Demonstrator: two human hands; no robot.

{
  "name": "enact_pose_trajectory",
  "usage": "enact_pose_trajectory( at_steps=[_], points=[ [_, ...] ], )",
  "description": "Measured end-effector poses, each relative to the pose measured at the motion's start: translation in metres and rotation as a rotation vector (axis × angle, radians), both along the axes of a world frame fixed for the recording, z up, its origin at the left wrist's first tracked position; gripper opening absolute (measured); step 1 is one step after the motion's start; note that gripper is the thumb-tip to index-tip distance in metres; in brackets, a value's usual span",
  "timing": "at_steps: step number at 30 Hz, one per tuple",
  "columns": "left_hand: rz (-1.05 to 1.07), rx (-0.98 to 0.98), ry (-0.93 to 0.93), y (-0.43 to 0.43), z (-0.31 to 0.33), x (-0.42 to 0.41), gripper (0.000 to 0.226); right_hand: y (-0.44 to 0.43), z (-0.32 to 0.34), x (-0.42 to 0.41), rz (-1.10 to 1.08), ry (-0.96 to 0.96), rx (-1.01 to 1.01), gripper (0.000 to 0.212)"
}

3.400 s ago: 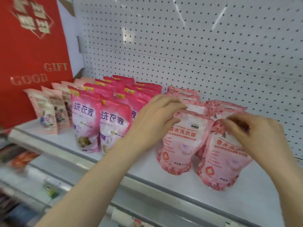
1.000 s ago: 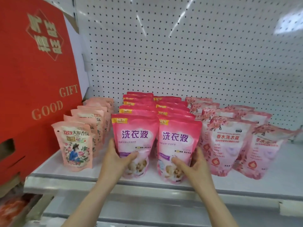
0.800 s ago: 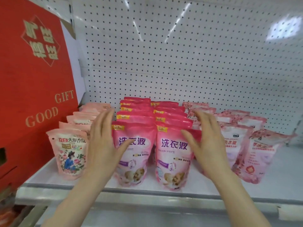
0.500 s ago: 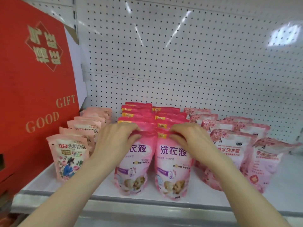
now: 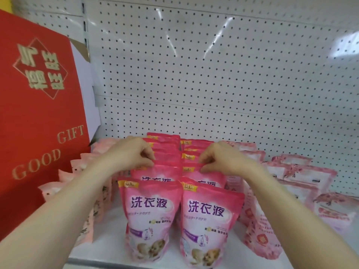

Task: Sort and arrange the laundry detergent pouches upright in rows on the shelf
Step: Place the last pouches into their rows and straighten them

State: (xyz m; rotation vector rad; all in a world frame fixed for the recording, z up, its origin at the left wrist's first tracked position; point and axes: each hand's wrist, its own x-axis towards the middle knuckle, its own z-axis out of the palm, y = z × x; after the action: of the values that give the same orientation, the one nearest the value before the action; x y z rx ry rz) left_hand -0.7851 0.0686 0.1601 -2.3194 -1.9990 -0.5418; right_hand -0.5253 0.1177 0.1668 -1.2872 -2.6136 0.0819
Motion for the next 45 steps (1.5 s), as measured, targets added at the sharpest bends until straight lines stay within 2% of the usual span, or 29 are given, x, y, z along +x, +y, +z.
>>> enact_pose_trajectory(
  at_steps=[3,7,14,23,26,28,30,32,33,37,39,41,42,45],
  points=[
    [0.023,0.056,-0.016,-0.001,-0.002,-0.005,0.012,0.005,0.000,0.000,0.019,0.038,-0.014,0.016],
    [0.021,0.095,-0.021,-0.004,-0.005,-0.002,0.013,0.004,0.001,0.002,0.022,0.012,-0.081,0.010],
    [-0.110,0.138,-0.142,0.001,-0.013,-0.011,0.013,0.006,0.002,0.006,-0.058,0.000,-0.046,0.012],
    [-0.155,0.120,-0.189,0.009,-0.019,-0.017,0.013,0.005,0.003,0.002,-0.104,-0.043,-0.078,0.015],
    [-0.154,0.059,-0.231,0.012,-0.017,-0.017,0.013,0.007,0.015,0.002,-0.110,0.168,-0.148,0.019],
    [-0.162,0.003,-0.309,0.014,-0.015,-0.019,0.013,0.023,0.017,-0.003,-0.157,0.253,-0.019,0.017],
    [-0.175,-0.022,-0.343,0.014,-0.014,-0.019,0.013,0.040,0.013,-0.013,-0.198,0.086,0.037,0.021],
    [-0.186,-0.037,-0.346,0.015,-0.016,-0.018,0.014,0.054,0.002,-0.020,-0.208,-0.104,0.007,0.024],
    [-0.187,-0.037,-0.348,0.015,-0.017,-0.018,0.015,0.058,-0.001,-0.020,-0.202,-0.141,0.001,0.024],
    [-0.181,-0.009,-0.347,0.015,-0.017,-0.018,0.018,0.060,0.004,-0.015,-0.184,-0.105,-0.029,0.021],
    [-0.178,-0.006,-0.343,0.015,-0.018,-0.016,0.016,0.063,0.009,-0.012,-0.182,0.038,-0.082,0.019],
    [-0.181,-0.002,-0.352,0.014,-0.021,-0.016,0.018,0.075,0.012,-0.011,-0.219,0.164,0.004,0.021],
    [-0.182,0.003,-0.354,0.014,-0.022,-0.016,0.020,0.082,0.011,-0.012,-0.237,0.152,0.050,0.023],
    [-0.170,0.007,-0.343,0.010,-0.023,-0.015,0.018,0.100,0.000,-0.022,-0.277,-0.066,0.030,0.023]
  ],
)
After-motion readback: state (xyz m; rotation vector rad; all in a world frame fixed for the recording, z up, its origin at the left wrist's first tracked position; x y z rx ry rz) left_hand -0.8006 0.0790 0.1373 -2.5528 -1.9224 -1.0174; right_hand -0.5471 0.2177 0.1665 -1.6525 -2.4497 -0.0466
